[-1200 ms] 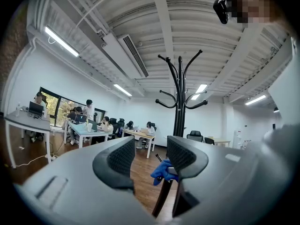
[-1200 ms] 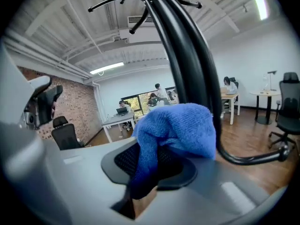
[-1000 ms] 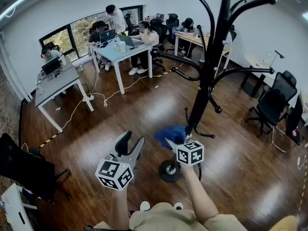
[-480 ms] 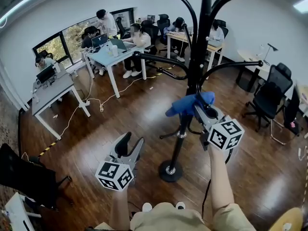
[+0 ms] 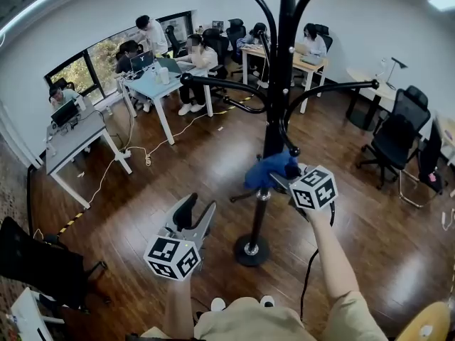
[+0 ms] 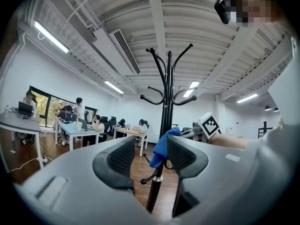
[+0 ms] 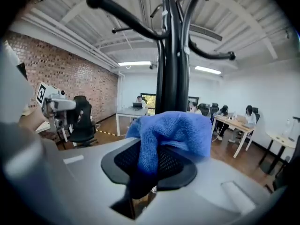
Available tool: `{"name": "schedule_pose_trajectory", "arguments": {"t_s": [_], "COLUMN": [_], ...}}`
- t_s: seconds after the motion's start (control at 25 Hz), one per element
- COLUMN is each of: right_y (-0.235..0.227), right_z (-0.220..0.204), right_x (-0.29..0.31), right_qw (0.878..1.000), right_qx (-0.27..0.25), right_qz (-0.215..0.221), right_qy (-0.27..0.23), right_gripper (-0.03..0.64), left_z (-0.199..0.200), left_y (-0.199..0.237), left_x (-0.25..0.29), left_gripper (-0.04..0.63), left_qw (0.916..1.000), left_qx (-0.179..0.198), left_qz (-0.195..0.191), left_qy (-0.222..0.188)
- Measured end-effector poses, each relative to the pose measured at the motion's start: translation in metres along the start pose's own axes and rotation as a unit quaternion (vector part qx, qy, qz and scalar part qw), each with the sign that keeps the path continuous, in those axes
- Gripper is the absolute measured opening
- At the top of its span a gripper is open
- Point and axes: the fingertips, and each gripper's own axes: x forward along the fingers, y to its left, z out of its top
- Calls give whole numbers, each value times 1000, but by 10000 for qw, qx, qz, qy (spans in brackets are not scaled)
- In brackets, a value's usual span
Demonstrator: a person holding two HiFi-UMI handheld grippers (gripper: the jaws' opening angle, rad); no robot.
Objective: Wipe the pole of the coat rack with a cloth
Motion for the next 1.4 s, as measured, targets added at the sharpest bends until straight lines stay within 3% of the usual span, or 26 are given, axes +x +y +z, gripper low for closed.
{"name": "schedule_pose_trajectory", "arguments": {"t_s": [0.12,0.24,0.36,0.52,0.64,0.8,0.92,1.04,1.12,1.24,1.4], "right_y": [-6,-21,-32,-45,-51,-73,-98,-126,-127,-112,-65], "right_z": [-60,-111,-126,-134,-137,-136,-141,-149,-137,-102,-65], "right_x": [17,26,24,7,-15,-55,-89,-129,-142,-158,-158], "right_qw": [9948,9769,9641,9424,9311,9215,9160,9013,9240,9671,9867], "right_qx": [79,198,278,-345,-611,-810,-653,-484,-119,528,782], "right_qz": [22,-85,-191,-321,-408,-843,-1246,-1803,-1798,-1593,-1343], "right_qy": [1020,2125,2633,3312,3574,3704,3757,3909,3373,1913,475], "right_gripper": [74,74,74,74,74,72,72,72,72,73,73], "left_z": [-1,-1,1,3,2,2,0,-1,-2,-4,-3], "left_y": [-4,-8,-13,-20,-26,-30,-34,-38,-39,-39,-35], "left_x": [1,6,11,20,27,36,43,49,52,52,52], "left_gripper": [195,195,195,195,195,195,195,195,195,195,195], "left_qw": [10000,10000,10000,9999,9998,9995,9992,9985,9981,9977,9976], "left_qx": [-12,-36,-47,-44,-56,-64,-76,-88,-93,-128,-139], "left_qz": [-6,12,-45,-120,-207,-306,-402,-533,-601,-658,-677], "left_qy": [11,5,-17,-56,-39,-51,-32,8,27,28,39]}}
